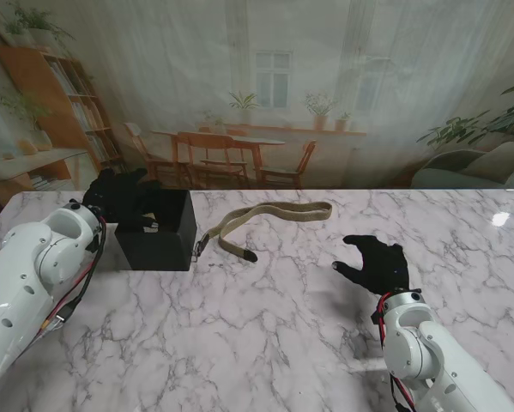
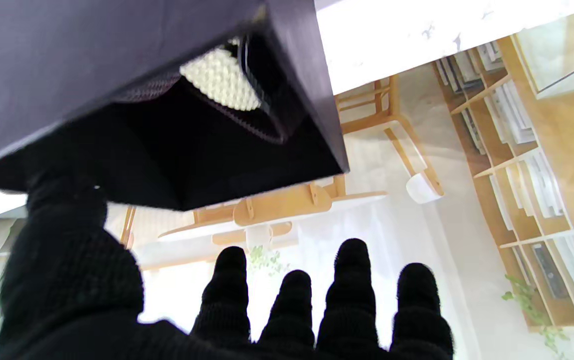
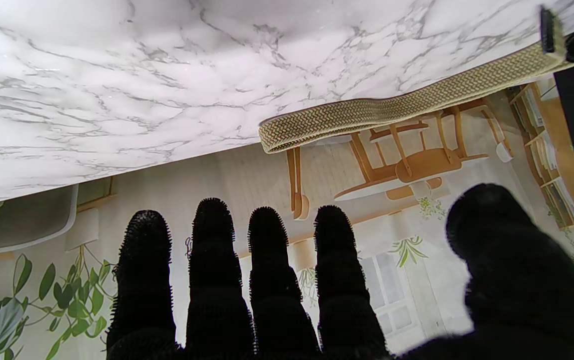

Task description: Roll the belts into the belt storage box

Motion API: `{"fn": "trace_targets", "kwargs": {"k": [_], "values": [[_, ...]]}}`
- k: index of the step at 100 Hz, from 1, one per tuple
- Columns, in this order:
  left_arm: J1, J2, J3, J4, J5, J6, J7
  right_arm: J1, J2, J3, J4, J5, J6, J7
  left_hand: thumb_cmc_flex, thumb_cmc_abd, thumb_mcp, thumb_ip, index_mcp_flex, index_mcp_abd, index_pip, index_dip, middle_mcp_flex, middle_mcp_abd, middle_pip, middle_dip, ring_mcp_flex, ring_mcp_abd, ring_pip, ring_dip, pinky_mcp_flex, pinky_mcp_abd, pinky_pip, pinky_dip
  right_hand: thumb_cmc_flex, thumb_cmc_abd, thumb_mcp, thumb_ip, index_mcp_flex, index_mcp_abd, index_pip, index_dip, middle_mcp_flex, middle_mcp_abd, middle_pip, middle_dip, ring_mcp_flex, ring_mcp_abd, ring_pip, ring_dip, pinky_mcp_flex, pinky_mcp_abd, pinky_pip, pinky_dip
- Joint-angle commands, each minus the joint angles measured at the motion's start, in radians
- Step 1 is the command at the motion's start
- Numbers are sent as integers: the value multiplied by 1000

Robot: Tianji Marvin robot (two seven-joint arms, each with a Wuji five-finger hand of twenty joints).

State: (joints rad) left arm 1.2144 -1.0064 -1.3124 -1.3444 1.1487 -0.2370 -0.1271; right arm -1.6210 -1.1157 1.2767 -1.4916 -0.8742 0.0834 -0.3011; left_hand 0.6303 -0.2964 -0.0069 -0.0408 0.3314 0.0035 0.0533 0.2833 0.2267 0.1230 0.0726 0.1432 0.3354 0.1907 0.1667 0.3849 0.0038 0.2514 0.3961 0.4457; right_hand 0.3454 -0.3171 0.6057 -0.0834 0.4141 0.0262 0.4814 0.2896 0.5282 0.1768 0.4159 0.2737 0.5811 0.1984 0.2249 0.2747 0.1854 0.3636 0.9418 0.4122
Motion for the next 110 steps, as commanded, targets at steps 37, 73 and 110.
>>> {"fn": "trace_targets", "kwargs": {"k": [37, 73, 110], "values": [[194, -20, -157, -253, 37, -93, 153, -12, 1, 9, -11, -13, 2, 1, 173, 265, -23, 24, 282, 93, 178, 161, 329, 48, 100, 175, 137, 36, 86, 105, 81, 52, 273, 175, 23, 29, -13, 26, 12, -28, -19, 22, -29, -1, 19, 8, -35, -10, -15, -3, -19, 1, -21, 12], [336, -34, -169, -345, 4, -172, 235, -1, 4, -6, -6, -22, 0, 14, 196, 255, -21, 24, 309, 111, 182, 172, 434, 49, 141, 238, 233, 57, 171, 199, 144, 33, 485, 202, 21, 21, -4, 25, 26, -33, -16, 26, -27, 1, 17, 8, -37, -11, -16, -3, -21, 1, -23, 13], [322, -24, -21, -366, -11, -215, 137, -6, 4, 1, -10, -26, -1, 10, 242, 217, -17, 27, 261, 93, 146, 153, 351, 41, 67, 173, 215, 29, 109, 152, 132, -14, 393, 115, 18, 13, 2, 23, 31, -34, -16, 31, -31, -1, 15, 9, -40, -13, -16, -3, -24, 1, -27, 13]]}}
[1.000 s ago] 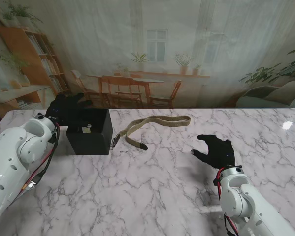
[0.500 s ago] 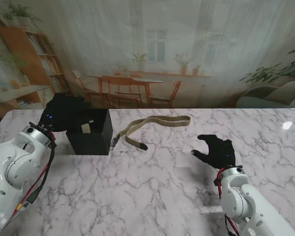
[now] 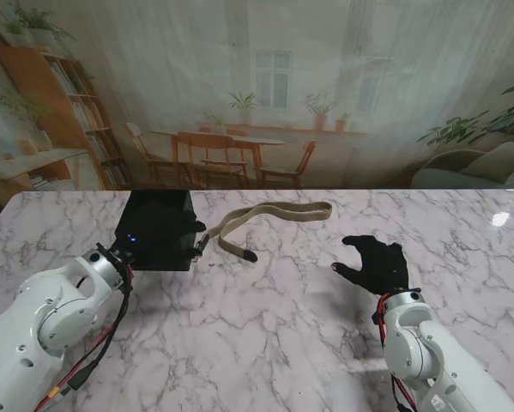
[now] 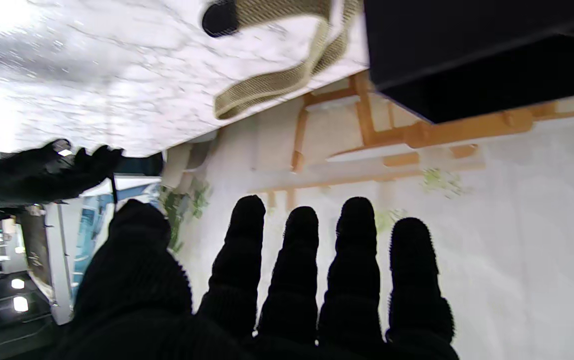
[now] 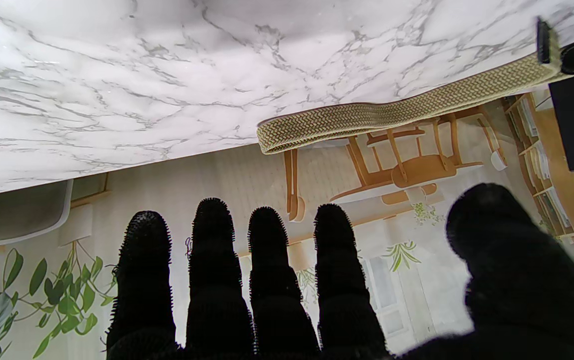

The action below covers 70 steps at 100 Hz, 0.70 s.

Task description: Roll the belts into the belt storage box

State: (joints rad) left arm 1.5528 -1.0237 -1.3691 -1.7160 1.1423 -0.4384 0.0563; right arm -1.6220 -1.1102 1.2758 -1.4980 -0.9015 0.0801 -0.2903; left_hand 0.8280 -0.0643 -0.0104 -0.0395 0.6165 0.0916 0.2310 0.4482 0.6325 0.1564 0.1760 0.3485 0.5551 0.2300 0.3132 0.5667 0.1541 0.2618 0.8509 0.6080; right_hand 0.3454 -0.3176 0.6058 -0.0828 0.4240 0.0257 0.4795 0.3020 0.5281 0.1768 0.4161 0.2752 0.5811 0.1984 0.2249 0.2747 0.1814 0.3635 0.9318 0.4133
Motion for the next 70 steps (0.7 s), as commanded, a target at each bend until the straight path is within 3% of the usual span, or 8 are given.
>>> {"fn": "trace_targets", "kwargs": {"k": [1, 7, 14, 29, 41, 53, 61, 70], "values": [[-20, -7, 42, 7, -5, -14, -51, -6, -1, 3, -4, 2, 2, -1, 50, -19, -13, 26, -28, 4, -35, -13, -63, 7, -41, -37, -9, -13, -42, -34, -23, -31, -73, -55, 18, 13, 2, 23, 20, -33, -14, 18, -30, -1, 15, 7, -40, -13, -16, -3, -20, 1, -17, 12], [-44, -3, 81, 21, -5, -16, -76, -7, -1, 4, -5, 1, 2, -3, 71, -25, -12, 26, -59, 7, -54, -27, -113, 13, -71, -77, -27, -24, -64, -64, -24, -68, -119, -96, 18, 14, 2, 22, 21, -33, -15, 19, -31, 0, 16, 7, -39, -13, -16, -3, -20, 1, -17, 12], [-80, -1, 135, 45, -47, -16, -126, -8, -2, 6, -6, 1, 1, -4, 89, -22, -9, 27, -159, 10, -112, -64, -219, 23, -117, -132, -95, -38, -102, -103, -45, -114, -160, -133, 18, 15, 2, 22, 22, -34, -14, 20, -31, 0, 16, 7, -39, -13, -16, -3, -19, 0, -17, 13], [-187, 0, 268, 126, -132, -2, -194, -9, -2, 7, -6, 1, 2, -8, 85, -38, -8, 29, -203, 17, -134, -96, -304, 25, -137, -182, -174, -64, -147, -173, -68, -178, -211, -187, 18, 18, 1, 22, 24, -34, -14, 21, -30, -2, 17, 8, -40, -14, -16, -3, -29, 4, -24, 11], [-275, -5, 377, 195, -199, 45, -221, -11, -2, 9, -7, 2, 1, -9, 86, -54, -8, 30, -209, 43, -137, -104, -301, 26, -121, -182, -187, -68, -144, -185, -69, -188, -211, -197, 19, 19, 0, 22, 25, -34, -15, 22, -31, 0, 16, 8, -41, -14, -17, -3, -27, 4, -24, 12], [-351, -10, 471, 258, -194, 88, -202, -15, -3, 12, -10, 4, -2, -11, 136, -77, 10, 37, -170, 107, -113, -108, -242, 5, -53, -151, -161, -80, -111, -189, -52, -193, -167, -196, 19, 20, -1, 23, 25, -34, -16, 24, -31, -1, 17, 8, -41, -15, -17, -2, -27, 3, -24, 13], [-396, -15, 527, 295, -218, 125, -208, -18, -4, 15, -12, 6, -5, -14, 184, -79, 26, 43, -184, 103, -117, -114, -267, -15, -44, -145, -162, -95, -103, -188, -55, -204, -151, -196, 20, 20, -1, 23, 26, -33, -15, 25, -30, -1, 17, 9, -41, -15, -16, -2, -27, 3, -24, 13], [-444, -18, 583, 338, -222, 150, -207, -20, -4, 17, -13, 7, -7, -16, 195, -58, 26, 42, -211, 57, -124, -124, -330, -70, -37, -154, -172, -108, -102, -187, -62, -211, -144, -198, 19, 21, -3, 23, 25, -35, -16, 25, -31, 0, 18, 9, -40, -13, -16, -2, -26, 3, -24, 14]]}}
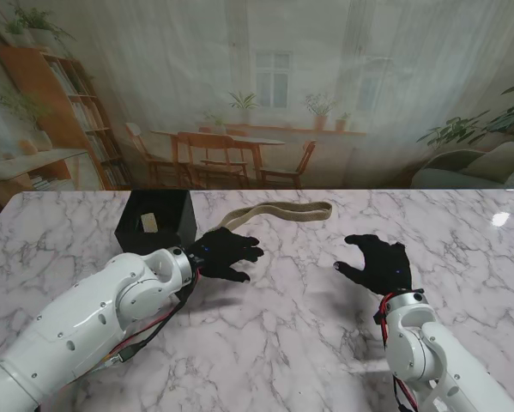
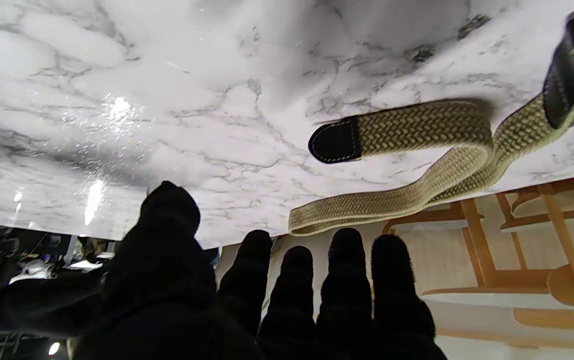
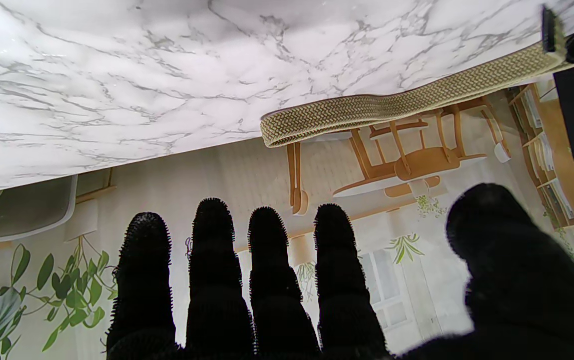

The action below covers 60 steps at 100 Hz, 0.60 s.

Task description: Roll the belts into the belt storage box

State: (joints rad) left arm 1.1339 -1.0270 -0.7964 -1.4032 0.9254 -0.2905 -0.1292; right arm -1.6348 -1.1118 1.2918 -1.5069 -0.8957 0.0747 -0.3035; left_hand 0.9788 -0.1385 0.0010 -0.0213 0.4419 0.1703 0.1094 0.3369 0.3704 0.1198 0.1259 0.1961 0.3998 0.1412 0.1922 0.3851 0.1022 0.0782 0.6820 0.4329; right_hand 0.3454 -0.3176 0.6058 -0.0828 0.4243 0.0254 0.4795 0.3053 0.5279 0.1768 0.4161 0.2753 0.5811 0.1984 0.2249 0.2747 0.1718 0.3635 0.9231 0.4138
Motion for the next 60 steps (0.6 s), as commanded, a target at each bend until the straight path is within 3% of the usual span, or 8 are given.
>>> {"fn": "trace_targets", "kwargs": {"k": [1, 9, 37, 60], "values": [[-29, -16, 16, 31, -6, 4, -19, -8, -2, 1, -4, 1, -1, -3, 44, 17, 13, 23, -36, -26, -1, -13, -72, -39, 15, -4, -16, -21, 20, -5, -10, -27, 26, -23, 20, 21, -3, 23, 25, -35, -16, 22, -31, 0, 18, 9, -41, -14, -16, -2, -16, 3, -15, 14], [-62, -25, 58, 69, -35, 32, -3, -8, -3, 2, -5, 1, -2, -3, 34, 22, 4, 20, -39, -38, 1, -15, -95, -49, 14, -12, -29, -27, 13, -8, -21, -30, 21, -25, 20, 22, -3, 23, 25, -34, -16, 23, -31, -2, 18, 9, -42, -15, -17, -2, -17, 3, -15, 14], [-176, -49, 205, 173, -105, 126, -13, -6, -2, -1, -2, 0, -4, -4, 24, 38, -6, 17, -61, -9, -7, -24, -137, 9, 4, -35, -91, -30, -14, -27, -52, -47, -16, -43, 20, 24, -5, 24, 26, -37, -16, 26, -31, 0, 18, 10, -40, -16, -16, -1, -21, 5, -21, 14], [-249, -75, 312, 257, -154, 173, 2, -6, -2, -2, -2, 1, -4, -1, 92, 48, 20, 23, -113, 44, -39, -45, -203, 54, -29, -57, -78, -19, 5, -28, -35, -39, 5, -33, 20, 27, -7, 24, 26, -36, -17, 27, -30, -2, 19, 10, -41, -16, -16, -1, -21, 5, -22, 16]]}}
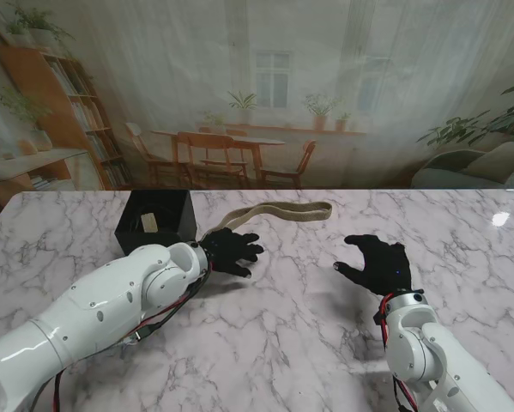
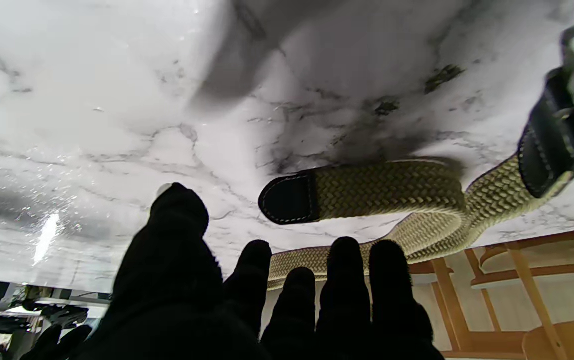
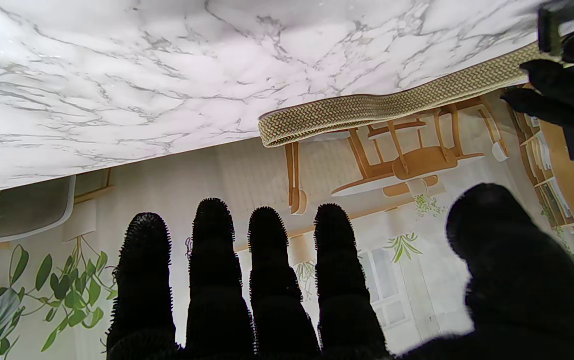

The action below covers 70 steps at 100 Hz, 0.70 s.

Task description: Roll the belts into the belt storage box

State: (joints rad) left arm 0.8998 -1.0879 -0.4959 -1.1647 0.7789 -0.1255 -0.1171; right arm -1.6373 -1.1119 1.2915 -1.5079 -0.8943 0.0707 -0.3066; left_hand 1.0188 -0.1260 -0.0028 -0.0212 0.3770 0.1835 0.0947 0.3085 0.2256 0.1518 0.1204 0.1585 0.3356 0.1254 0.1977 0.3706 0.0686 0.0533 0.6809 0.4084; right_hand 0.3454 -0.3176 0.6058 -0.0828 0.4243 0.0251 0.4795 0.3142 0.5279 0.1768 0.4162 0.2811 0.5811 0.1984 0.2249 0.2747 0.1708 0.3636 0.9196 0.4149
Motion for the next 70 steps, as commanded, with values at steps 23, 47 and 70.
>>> {"fn": "trace_targets", "kwargs": {"k": [23, 47, 70], "values": [[-41, -22, 53, 51, -21, 19, -12, -1, -1, -7, 0, -1, 2, 7, 81, 26, 26, 24, -18, 49, -14, -34, 88, 21, 37, 4, 72, 12, 56, 15, 37, 8, 62, 16, 21, 28, -8, 24, 24, -36, -17, 19, -30, -3, 19, 5, -42, -18, -17, -1, -22, 6, -20, 16], [-50, -29, 77, 72, -32, 29, -9, 0, -1, -9, -1, 0, 4, 12, 131, -12, 98, 40, 64, 88, 54, -7, 257, 40, 121, 109, 200, 18, 171, 172, 113, 29, 182, 87, 21, 30, -11, 24, 24, -36, -19, 19, -30, -4, 18, 5, -42, -17, -18, -1, -23, 7, -22, 16], [-39, -25, 71, 59, -40, 10, -17, 0, -1, -10, -1, 0, 5, 12, 114, -26, 123, 30, 104, 42, 102, 36, 314, 7, 160, 183, 231, 7, 199, 245, 132, 25, 218, 122, 22, 31, -13, 24, 26, -36, -19, 19, -30, -2, 17, 5, -42, -17, -18, -1, -23, 7, -22, 17]]}}
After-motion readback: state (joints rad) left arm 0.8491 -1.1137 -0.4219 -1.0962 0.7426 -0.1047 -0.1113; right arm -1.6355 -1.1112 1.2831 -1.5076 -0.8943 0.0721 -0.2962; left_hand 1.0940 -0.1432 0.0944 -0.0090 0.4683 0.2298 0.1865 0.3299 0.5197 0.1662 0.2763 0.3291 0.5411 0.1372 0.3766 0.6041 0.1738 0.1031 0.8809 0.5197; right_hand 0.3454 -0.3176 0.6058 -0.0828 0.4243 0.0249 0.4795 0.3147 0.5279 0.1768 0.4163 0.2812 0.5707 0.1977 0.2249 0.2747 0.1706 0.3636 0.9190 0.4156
